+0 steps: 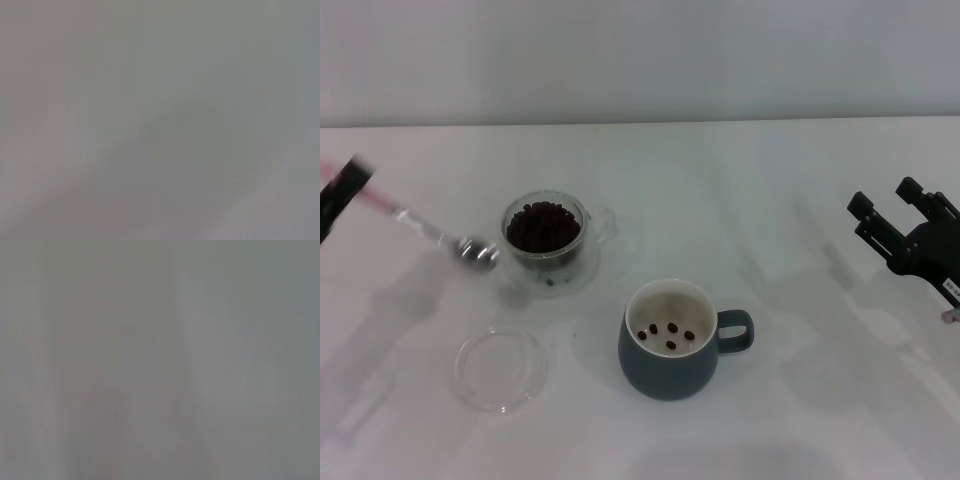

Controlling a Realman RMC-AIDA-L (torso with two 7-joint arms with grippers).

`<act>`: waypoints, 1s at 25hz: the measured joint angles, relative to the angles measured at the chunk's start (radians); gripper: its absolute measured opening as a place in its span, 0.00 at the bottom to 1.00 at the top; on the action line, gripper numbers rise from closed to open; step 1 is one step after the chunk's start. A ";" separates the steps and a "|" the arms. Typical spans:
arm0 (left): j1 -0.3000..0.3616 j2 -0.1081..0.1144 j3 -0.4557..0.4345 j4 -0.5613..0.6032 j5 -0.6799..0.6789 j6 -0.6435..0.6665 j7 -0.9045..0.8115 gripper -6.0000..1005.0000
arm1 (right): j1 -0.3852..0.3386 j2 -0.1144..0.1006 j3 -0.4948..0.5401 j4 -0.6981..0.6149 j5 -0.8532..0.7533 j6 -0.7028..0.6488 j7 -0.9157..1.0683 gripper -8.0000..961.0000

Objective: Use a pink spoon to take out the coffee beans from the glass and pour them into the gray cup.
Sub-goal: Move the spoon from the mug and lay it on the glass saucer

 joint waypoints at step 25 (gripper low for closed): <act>-0.065 -0.017 -0.008 -0.211 0.152 0.234 0.041 0.17 | -0.015 -0.001 0.002 -0.023 0.000 0.008 -0.003 0.83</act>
